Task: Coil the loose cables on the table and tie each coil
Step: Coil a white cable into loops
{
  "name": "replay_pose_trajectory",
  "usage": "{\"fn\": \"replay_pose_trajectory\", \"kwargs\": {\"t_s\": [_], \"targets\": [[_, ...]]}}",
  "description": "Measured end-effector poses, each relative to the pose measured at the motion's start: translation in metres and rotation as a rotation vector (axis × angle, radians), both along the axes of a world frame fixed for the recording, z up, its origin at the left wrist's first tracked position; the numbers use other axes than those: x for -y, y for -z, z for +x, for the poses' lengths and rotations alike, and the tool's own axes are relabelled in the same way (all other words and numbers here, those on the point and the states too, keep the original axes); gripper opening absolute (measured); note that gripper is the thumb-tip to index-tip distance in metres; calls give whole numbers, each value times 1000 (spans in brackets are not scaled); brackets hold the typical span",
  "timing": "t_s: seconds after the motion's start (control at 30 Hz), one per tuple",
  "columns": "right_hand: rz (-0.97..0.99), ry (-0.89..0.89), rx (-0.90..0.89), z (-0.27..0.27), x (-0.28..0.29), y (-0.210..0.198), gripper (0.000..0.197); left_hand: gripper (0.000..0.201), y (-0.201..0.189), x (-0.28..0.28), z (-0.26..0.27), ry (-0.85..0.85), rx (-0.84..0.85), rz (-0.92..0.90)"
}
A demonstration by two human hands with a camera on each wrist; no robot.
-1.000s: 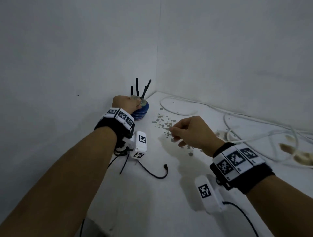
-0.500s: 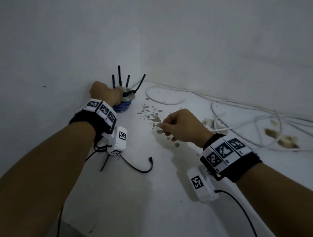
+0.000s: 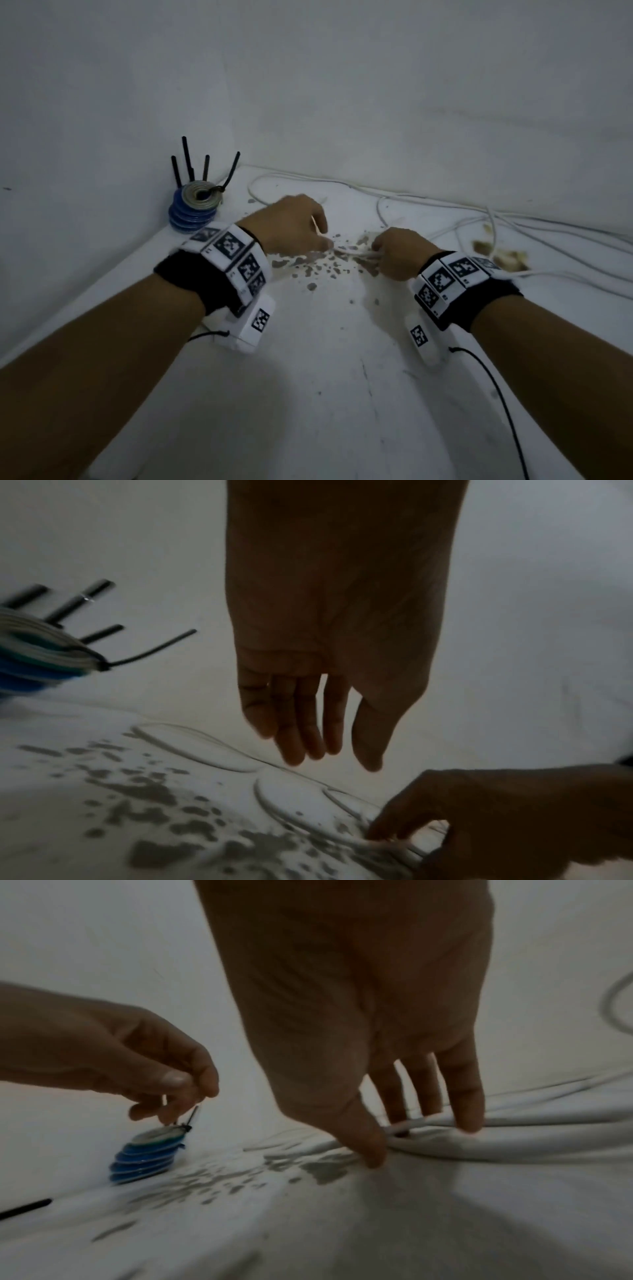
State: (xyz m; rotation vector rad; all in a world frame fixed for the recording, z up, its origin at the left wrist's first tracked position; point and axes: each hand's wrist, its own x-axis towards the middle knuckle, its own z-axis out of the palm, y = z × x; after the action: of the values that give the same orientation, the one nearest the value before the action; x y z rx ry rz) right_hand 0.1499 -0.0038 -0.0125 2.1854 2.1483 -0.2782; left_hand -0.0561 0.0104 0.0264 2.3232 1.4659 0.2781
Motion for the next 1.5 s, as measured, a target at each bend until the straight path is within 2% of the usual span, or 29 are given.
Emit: {"fn": "replay_pose_trajectory", "kwargs": {"t_s": [0.07, 0.13, 0.2, 0.27, 0.3, 0.4, 0.5, 0.57, 0.67, 0.73, 0.83, 0.9, 0.93, 1.03, 1.17, 1.27, 1.37, 1.43, 1.5], "targets": [[29, -14, -63, 12, 5, 0, 14, 52, 6, 6, 18, 77, -147, -55], [128, -46, -155, 20, 14, -3, 11, 64, 14, 10, 30, 103, -225, -94], [285, -101, -254, 26, 27, -7, 14, 53, 18, 14, 39, 117, -196, -34], [432, -159, -309, 29, 41, -13, 16, 27, 17, 21, 45, 99, -11, 86], [496, -175, -327, 31, 47, -17, 16, 26, 14, 25, 47, 82, 94, 126], [623, -101, -353, 48, 65, -32, 14, 39, 3, 38, 54, 22, 395, 133], [616, 90, -332, 87, 78, -37, 19, 35, -15, 50, 59, -116, 913, 35], [588, 185, -315, 119, 90, -35, 21, 33, -29, 52, 55, -250, 1204, 51], [622, 280, -280, 157, 120, -36, 23, 36, -40, 50, 44, -347, 1406, 63], [666, 338, -262, 171, 137, -40, 24, 36, -40, 56, 44, -362, 1425, -7], [776, 293, -257, 169, 151, -43, 23, 31, -39, 83, 64, -276, 1343, -281], [809, 222, -367, 151, 155, -46, 22, 28, -34, 101, 82, -183, 1275, -430], [798, 194, -444, 139, 157, -48, 30, 26, -31, 108, 91, -143, 1255, -472], [732, 80, -658, 104, 155, -49, 38, 21, -21, 119, 116, -87, 1280, -465], [665, 23, -887, 69, 155, -39, 46, 21, -15, 123, 137, -199, 1513, -504], [733, 18, -1064, 56, 150, -32, 33, 19, -13, 119, 141, -246, 1583, -626], [903, 101, -1139, 55, 135, -34, 31, 18, -7, 114, 136, -201, 1436, -703], [903, 118, -1163, 59, 126, -39, 38, 17, -3, 106, 130, -185, 1280, -641], [860, 108, -1198, 66, 119, -43, 44, 20, -2, 91, 122, -194, 1268, -543]]}}
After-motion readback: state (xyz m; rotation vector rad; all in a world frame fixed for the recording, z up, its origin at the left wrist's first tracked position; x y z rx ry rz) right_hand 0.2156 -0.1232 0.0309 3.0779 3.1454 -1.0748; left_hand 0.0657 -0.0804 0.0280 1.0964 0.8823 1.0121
